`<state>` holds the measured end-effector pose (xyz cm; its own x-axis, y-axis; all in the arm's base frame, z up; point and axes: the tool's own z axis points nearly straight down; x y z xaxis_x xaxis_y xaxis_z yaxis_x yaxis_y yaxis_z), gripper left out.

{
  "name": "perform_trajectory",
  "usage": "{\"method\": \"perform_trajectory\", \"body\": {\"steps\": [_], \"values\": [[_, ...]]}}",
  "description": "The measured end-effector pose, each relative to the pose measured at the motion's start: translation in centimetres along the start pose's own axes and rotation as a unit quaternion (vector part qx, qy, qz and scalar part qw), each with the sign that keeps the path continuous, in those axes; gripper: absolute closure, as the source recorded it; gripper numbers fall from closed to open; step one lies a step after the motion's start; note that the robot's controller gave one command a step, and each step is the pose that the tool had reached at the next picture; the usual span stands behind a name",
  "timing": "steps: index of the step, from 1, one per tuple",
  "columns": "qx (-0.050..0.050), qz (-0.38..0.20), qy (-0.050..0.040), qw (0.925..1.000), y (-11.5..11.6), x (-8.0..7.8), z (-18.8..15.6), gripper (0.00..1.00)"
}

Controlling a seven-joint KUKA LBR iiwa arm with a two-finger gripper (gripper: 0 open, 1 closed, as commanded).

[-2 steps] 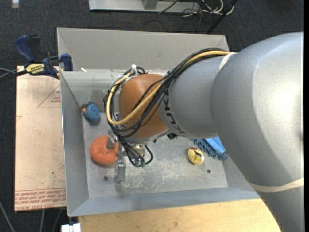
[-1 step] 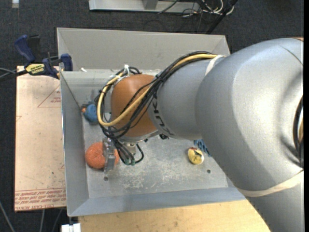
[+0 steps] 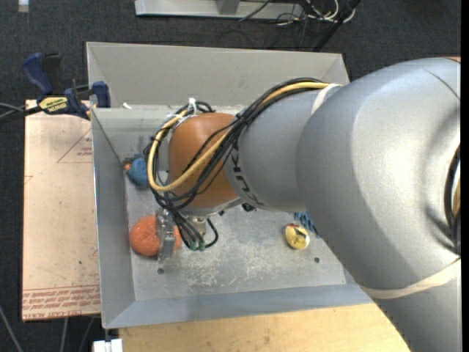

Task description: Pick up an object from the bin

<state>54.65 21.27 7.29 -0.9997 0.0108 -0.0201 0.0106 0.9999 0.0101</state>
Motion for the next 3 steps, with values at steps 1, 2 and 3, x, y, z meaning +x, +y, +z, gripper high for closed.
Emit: {"method": "perform_trajectory", "body": {"steps": [1,2,3], "values": [[0.002,0.011,0.0056,0.9999,0.6,0.3,-4.8,1.00],[-0.001,0.022,-0.0001,0.9998,0.8,-2.0,-9.3,1.00],[0.002,0.032,0.0043,0.9995,0.9,-1.7,-14.7,1.00]]}}
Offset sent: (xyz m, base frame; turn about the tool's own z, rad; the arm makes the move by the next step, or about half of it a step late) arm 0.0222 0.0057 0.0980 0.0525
